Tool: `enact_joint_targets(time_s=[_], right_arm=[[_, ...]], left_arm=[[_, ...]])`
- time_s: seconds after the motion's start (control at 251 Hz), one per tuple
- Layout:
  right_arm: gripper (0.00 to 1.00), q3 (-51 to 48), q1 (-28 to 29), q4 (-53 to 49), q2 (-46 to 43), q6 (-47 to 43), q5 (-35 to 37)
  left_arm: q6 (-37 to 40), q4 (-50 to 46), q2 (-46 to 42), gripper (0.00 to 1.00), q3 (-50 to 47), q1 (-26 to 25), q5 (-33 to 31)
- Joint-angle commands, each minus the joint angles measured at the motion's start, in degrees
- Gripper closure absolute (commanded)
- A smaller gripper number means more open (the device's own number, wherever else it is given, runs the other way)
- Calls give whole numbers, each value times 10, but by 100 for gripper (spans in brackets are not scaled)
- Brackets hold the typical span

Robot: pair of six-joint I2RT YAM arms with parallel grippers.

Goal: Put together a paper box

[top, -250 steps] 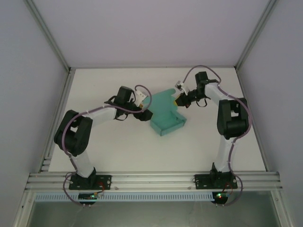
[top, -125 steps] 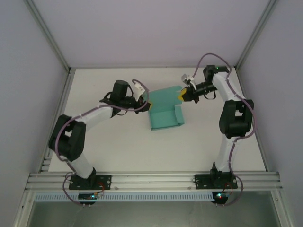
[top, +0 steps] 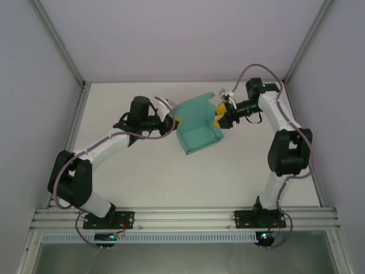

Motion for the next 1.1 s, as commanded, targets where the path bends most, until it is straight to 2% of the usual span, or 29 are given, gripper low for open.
enact_joint_targets(time_s=[0.0,0.044,0.152,0.188,0.255,0.359,0.539,0.631,0.702,0.998,1.098], right_arm=[[17,-52,-6,214,-72,250,105],[14,-70,-15,254,-93,324,132],[9,-113,-53,303,-132,466,116],[9,-118,-65,296,-137,478,106],[11,-110,-77,256,-128,457,91],[17,-48,-66,152,-80,396,121],[36,76,-44,-22,31,311,63],[40,99,-24,-79,66,274,55],[48,101,-7,-83,77,268,58],[58,85,32,-79,75,258,35],[61,72,49,-31,69,306,67]], left_arm=[[-2,24,-33,100,-6,-3,-69],[3,20,-39,100,-6,-5,-95],[30,5,-57,100,-5,-9,-122],[38,2,-63,100,-5,-11,-122],[53,-6,-74,100,-1,-15,-120],[86,-21,-89,100,5,-23,-112],[114,-18,-107,100,9,-45,-150],[117,-1,-114,100,3,-48,-156],[120,7,-116,100,1,-51,-162],[112,18,-108,100,1,-52,-175],[104,24,-108,100,-2,-53,-174]])
